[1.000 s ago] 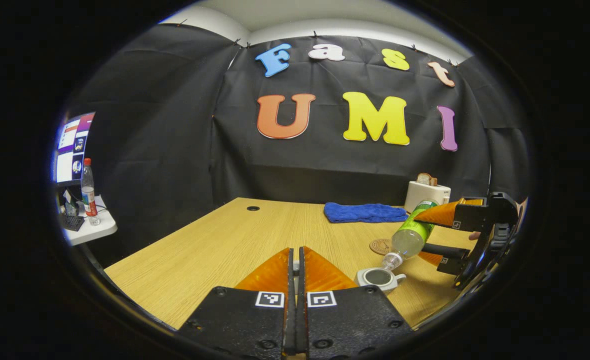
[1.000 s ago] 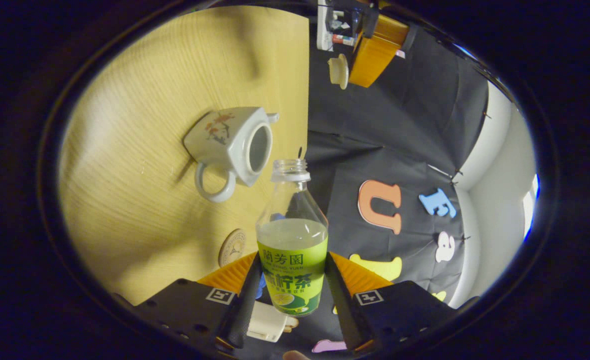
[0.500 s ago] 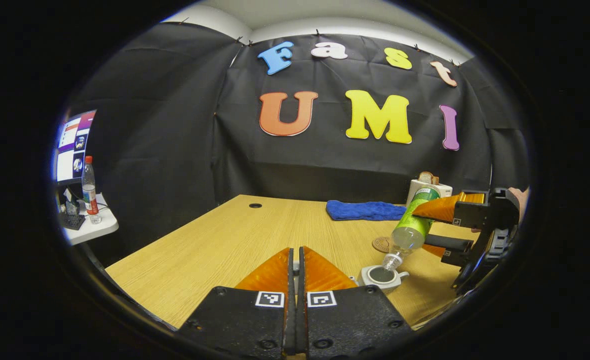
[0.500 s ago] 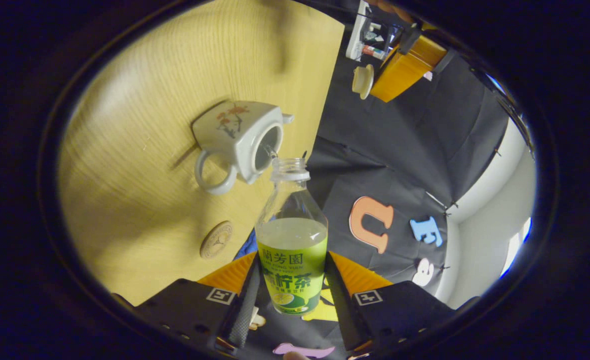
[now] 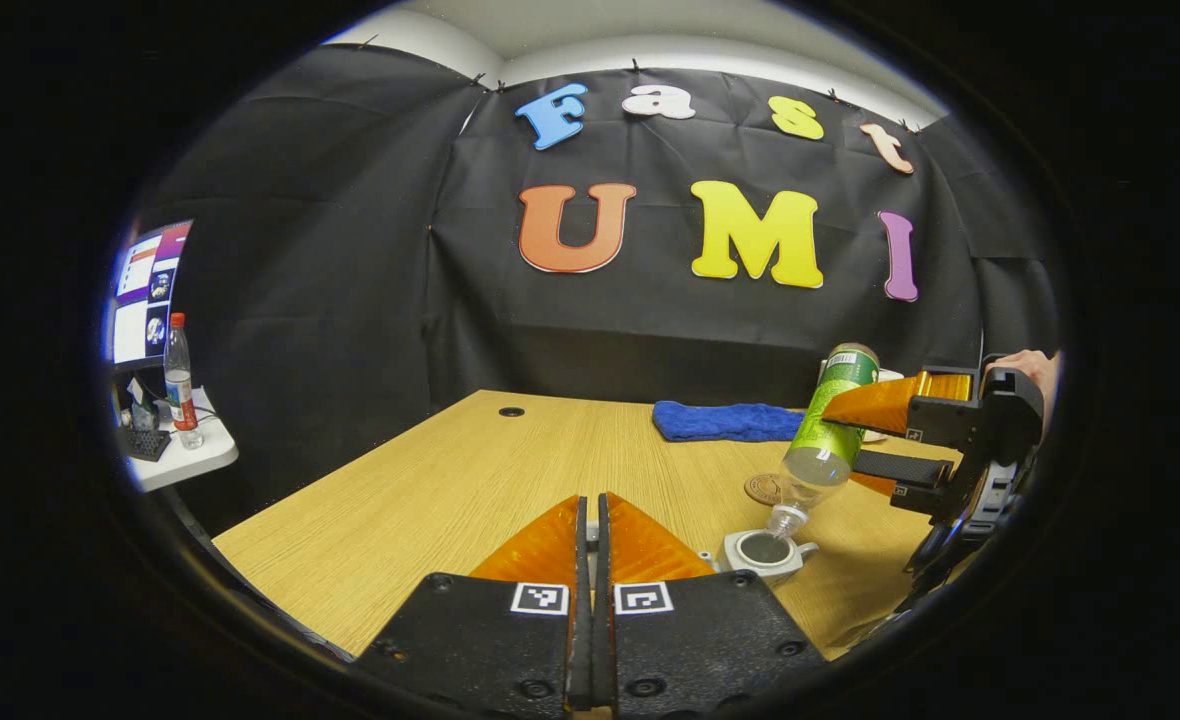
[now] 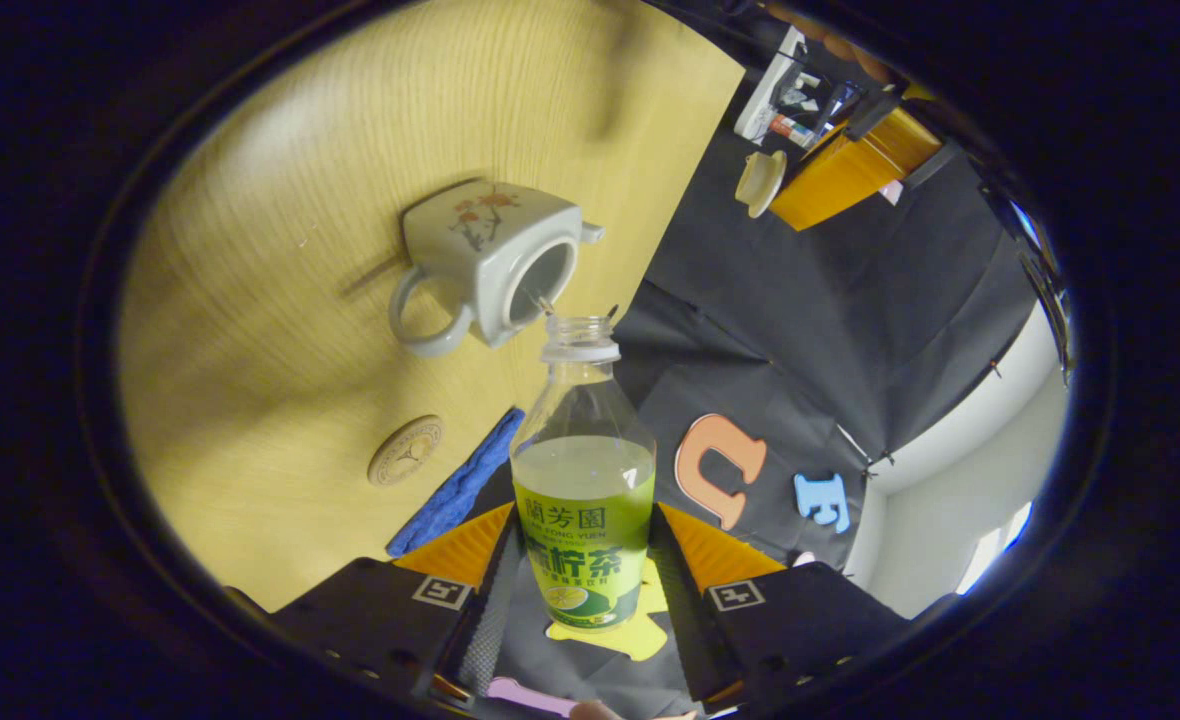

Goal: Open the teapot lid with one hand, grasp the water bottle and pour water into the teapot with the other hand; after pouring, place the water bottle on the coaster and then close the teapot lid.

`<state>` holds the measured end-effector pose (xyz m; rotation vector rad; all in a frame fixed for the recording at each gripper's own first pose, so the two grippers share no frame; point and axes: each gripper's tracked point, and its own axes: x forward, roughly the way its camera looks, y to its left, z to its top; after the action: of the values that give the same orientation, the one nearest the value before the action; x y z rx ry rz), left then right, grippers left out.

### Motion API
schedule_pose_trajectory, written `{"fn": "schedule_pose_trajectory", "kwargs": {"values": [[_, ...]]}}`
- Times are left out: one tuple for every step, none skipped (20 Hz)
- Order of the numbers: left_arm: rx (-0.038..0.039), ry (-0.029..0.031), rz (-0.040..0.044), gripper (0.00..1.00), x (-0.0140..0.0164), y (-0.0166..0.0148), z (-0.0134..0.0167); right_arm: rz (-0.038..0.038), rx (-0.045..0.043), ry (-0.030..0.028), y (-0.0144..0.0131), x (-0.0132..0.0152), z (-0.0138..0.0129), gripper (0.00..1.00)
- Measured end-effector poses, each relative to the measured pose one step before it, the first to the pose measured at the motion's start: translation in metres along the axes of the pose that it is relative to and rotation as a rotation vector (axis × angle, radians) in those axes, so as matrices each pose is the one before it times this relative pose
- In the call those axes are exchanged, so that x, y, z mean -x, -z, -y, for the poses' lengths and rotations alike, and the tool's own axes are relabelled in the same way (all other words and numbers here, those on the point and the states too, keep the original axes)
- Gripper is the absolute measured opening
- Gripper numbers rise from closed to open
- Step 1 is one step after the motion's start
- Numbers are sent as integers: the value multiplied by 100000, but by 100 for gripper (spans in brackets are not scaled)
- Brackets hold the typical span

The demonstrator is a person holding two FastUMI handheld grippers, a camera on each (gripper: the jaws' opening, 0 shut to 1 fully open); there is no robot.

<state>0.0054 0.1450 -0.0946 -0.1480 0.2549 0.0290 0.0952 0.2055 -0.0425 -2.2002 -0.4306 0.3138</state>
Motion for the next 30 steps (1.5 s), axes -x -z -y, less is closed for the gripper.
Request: {"fn": "schedule_pose_trajectory", "kwargs": {"values": [[62, 24, -172, 3, 97, 70, -92, 56, 731, -193, 46, 56, 47, 71], [38, -3, -229, 3, 3, 57, -46, 6, 1006, -14, -70, 51, 86, 71], [-13, 45, -141, 3, -125, 6, 34, 77, 1127, 85, -77, 64, 90, 71], [-47, 75, -15, 3, -86, -76, -65, 53, 878, 108, -74, 74, 106, 71], [7, 33, -37, 3, 80, 100, -29, -32, 729, -65, -13, 117, 29, 71], [-128, -4, -95, 3, 72, 13, -7, -110, 692, 63, -18, 151, 77, 71], [-8, -87, -45, 3, 45, -14, -57, -48, 853, 324, -48, -51, 57, 71], [123, 68, 57, 3, -100, -17, -31, 65, 830, 162, -123, 53, 35, 71], [128, -131, -75, 3, 57, 90, -108, -14, 434, 99, 40, 11, -17, 71], [158, -164, -176, 3, 20, 24, -47, 149, 346, -64, -15, 42, -18, 71], [39, 3, -124, 3, -57, -11, 31, 1, 406, 86, 31, 0, 8, 71], [-12, 51, -40, 3, -40, -24, 30, 22, 472, -27, -102, 49, 56, 71], [-58, 116, 51, 3, 37, -21, -53, 183, 151, -140, 61, -71, 6, 71], [-157, 83, -38, 3, 36, -11, 68, -177, 272, -235, 129, 2, -26, 71], [-138, 65, 47, 3, 44, 46, 70, -54, 292, -69, -81, -15, 75, 71], [-104, 114, -49, 3, 81, -46, 10, -102, 245, -70, -5, 16, 76, 71], [-23, 114, -28, 3, -55, 14, -47, 105, 105, 163, -13, 34, -27, 71], [-78, 60, -20, 3, -18, 45, 12, 298, 154, 249, -74, 30, 13, 71], [-94, -187, 1, 3, -1, -52, -30, -129, 196, -66, 40, 69, -60, 71], [21, -222, -32, 3, 16, 3, -97, 113, 145, -34, -73, 31, 46, 71], [89, -55, 60, 3, -1, -91, -65, -14, 74, -162, 51, -26, -12, 71], [47, -18, -65, 3, 55, 75, -41, -230, 124, -231, 111, 48, 3, 71], [-77, -147, -15, 3, -51, -57, -4, -81, 73, -183, -49, -107, 29, 71], [-60, 38, 21, 3, 171, 11, 94, -7, 41, -21, -20, 26, 73, 71], [-8, 17, -81, 3, 28, 96, -6, 52, -69, 64, 21, -42, -29, 71], [-83, -27, 7, 3, -63, -15, -73, -59, -76, 80, -24, -22, 33, 71], [-197, -53, -27, 3, -22, -111, -53, 89, -241, -40, 30, 2, -24, 71], [-149, -145, 19, 3, -26, -7, -9, 199, -491, -154, -155, 130, 10, 71], [-72, -38, 46, 3, 39, -14, 12, 184, -793, -183, 61, -78, -161, 71], [18, -115, 26, 3, 67, -53, 0, 233, -1203, -10, -117, 16, -36, 71]]}}
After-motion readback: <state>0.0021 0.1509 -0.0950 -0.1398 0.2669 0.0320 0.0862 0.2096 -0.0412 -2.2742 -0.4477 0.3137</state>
